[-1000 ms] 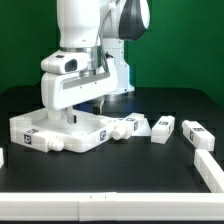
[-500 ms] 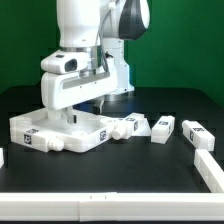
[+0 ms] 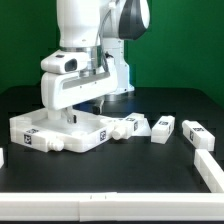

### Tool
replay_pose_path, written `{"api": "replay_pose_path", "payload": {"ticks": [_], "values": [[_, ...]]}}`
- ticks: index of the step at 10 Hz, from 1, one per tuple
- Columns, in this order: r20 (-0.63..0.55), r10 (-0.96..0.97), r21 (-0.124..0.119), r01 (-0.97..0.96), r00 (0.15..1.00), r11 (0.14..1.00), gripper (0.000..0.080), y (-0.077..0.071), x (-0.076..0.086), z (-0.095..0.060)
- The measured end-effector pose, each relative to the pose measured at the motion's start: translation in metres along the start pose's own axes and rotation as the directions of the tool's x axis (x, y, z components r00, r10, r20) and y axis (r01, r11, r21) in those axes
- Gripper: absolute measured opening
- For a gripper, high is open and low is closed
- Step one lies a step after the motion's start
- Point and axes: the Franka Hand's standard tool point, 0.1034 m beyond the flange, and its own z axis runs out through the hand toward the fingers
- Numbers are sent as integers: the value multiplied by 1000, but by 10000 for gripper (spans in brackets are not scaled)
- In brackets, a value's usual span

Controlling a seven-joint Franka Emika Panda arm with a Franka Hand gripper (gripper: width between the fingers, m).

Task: Assemble desk

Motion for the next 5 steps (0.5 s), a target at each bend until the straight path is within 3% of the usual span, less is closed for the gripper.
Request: {"api": "replay_pose_path", "payload": {"ticks": [1, 3, 5], "values": [[14, -3, 34, 2, 1000, 999, 649, -5, 5, -6], [27, -5, 60, 3, 1000, 998, 649, -10, 2, -5], [17, -9, 30, 9, 1000, 999, 649, -9, 0, 3]]}}
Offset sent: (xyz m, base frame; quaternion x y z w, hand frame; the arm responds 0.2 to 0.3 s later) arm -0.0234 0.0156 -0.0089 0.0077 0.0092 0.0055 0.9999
